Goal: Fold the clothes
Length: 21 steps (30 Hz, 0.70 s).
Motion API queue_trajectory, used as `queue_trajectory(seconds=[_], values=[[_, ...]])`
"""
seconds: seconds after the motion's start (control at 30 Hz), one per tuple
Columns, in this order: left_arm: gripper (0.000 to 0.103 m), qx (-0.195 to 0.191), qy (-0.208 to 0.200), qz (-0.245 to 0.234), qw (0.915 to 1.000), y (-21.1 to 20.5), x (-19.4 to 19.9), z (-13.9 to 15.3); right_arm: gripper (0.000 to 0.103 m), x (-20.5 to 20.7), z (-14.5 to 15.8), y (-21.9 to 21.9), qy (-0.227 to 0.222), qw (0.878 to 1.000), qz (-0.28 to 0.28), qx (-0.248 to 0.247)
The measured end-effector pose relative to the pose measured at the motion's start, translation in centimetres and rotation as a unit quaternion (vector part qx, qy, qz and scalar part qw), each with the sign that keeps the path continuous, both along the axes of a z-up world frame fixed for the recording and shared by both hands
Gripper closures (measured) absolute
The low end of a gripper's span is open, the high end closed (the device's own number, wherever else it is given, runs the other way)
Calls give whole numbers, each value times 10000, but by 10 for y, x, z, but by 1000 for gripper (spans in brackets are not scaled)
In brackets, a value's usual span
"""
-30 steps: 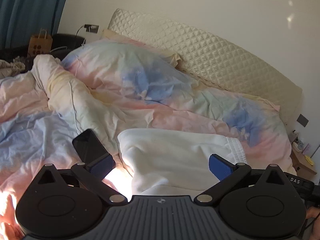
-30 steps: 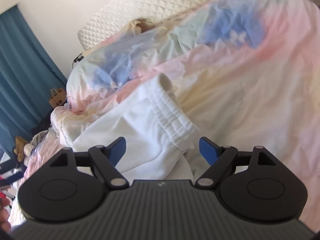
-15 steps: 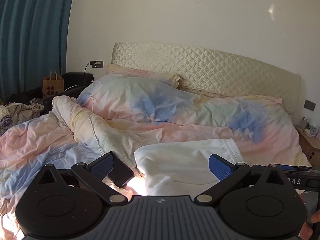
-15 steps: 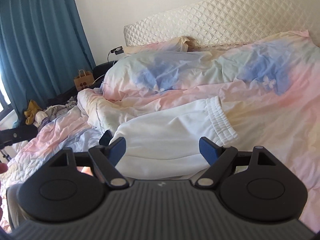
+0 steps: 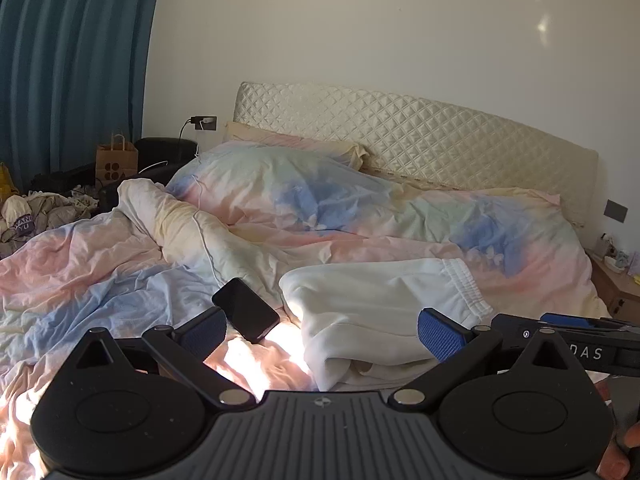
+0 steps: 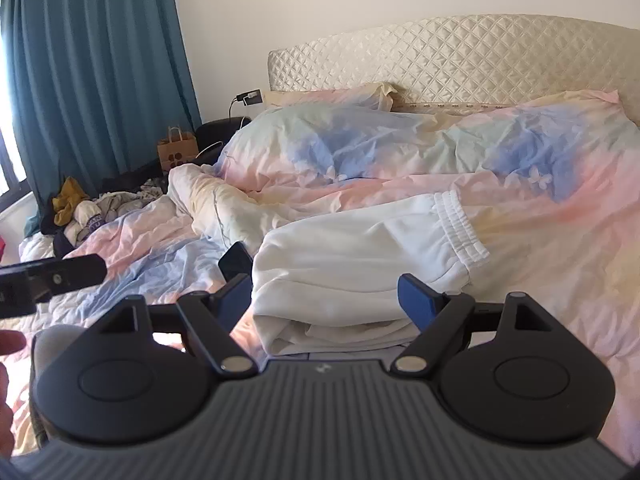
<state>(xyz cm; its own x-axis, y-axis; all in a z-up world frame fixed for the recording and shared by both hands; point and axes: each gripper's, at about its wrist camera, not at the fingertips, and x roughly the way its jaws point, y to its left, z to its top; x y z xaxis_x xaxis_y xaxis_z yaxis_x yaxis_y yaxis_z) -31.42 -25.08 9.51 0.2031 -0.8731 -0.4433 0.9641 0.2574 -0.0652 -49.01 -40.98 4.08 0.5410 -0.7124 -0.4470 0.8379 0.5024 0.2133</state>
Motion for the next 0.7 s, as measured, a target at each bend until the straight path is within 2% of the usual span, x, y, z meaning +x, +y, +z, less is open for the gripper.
queue_trajectory(seconds=[0.27, 0.5, 0.7], values=[[0, 4, -25, 106, 9999, 8, 8, -4, 21, 13, 1, 20, 124, 9998, -6, -164], [0, 47, -243, 51, 9997, 4, 1, -8, 21, 22, -3, 19, 180, 9998, 43, 37], [0, 47, -409, 1, 9992, 5, -7, -9, 21, 23, -6, 22, 234, 9997, -56, -8]])
